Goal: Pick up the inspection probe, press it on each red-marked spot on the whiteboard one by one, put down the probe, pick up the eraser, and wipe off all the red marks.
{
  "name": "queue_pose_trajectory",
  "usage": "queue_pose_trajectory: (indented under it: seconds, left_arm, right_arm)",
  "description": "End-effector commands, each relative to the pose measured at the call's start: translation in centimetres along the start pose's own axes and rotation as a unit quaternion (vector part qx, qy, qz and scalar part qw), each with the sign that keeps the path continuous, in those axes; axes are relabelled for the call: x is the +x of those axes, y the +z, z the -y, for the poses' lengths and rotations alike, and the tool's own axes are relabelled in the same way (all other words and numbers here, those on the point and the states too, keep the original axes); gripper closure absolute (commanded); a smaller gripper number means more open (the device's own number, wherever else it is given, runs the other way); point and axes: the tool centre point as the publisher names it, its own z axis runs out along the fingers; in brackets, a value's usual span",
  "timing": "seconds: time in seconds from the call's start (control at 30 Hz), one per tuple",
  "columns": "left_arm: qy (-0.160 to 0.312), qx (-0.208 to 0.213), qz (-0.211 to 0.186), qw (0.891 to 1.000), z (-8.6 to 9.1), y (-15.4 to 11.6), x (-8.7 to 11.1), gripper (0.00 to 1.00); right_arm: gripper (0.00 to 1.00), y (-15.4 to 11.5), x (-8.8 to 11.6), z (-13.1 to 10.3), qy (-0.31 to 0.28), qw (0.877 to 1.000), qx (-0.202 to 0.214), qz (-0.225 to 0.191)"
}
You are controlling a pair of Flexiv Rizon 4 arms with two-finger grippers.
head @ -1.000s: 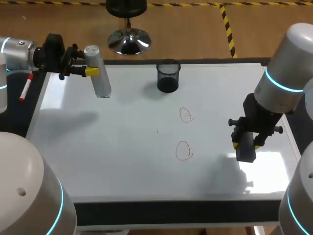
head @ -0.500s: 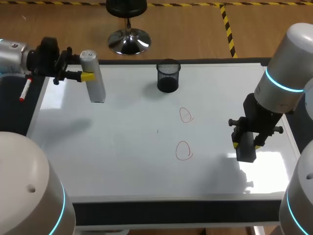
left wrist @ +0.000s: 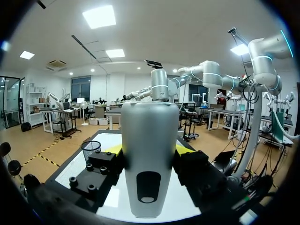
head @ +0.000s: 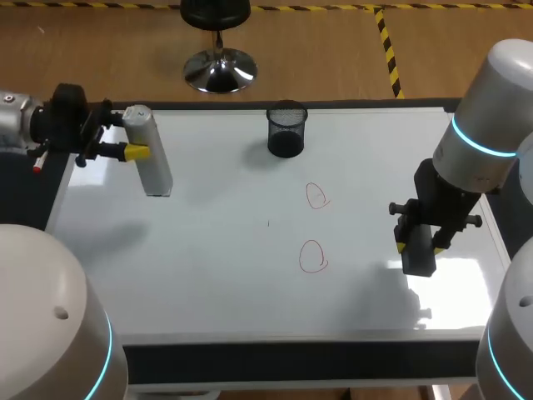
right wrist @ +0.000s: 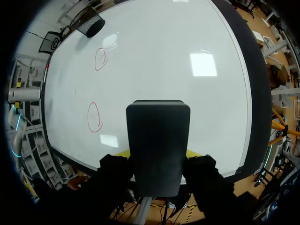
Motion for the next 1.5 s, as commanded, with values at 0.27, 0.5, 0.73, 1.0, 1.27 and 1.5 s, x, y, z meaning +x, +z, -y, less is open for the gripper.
queue_pose_trajectory:
  seconds: [0.27, 0.5, 0.73, 1.0, 1.27, 1.5]
  left_arm:
    - [0.003, 0.001, 0.004, 1.000, -0.1, -1.5, 3.6, 1.00]
    - [0.009, 0.007, -0.008, 1.000, 0.0, -1.2, 5.9, 1.00]
    - [0.027, 0.017, -0.019, 0.999, -0.1, 0.4, 8.3, 1.00]
    - [0.013, 0.015, -0.029, 0.999, -0.9, 2.9, 10.2, 1.00]
    - [0.016, 0.021, -0.031, 0.999, -1.0, 5.6, 11.2, 1.00]
    - [0.014, 0.029, -0.040, 0.999, -1.3, 8.2, 11.9, 1.00]
  right_arm:
    - [1.00, -0.1, -0.2, 0.1, -0.001, 1.000, -0.001, -0.001]
    - [1.00, -0.1, -0.2, 0.1, -0.001, 1.000, -0.001, -0.001]
    - [1.00, -0.1, -0.2, 0.1, -0.001, 1.000, -0.001, -0.001]
    - [1.00, -0.1, -0.2, 0.1, -0.001, 1.000, -0.001, -0.001]
    - [1.00, -0.1, -0.2, 0.1, -0.001, 1.000, -0.001, -0.001]
    - [1.00, -0.1, -0.2, 0.1, -0.001, 1.000, -0.001, -0.001]
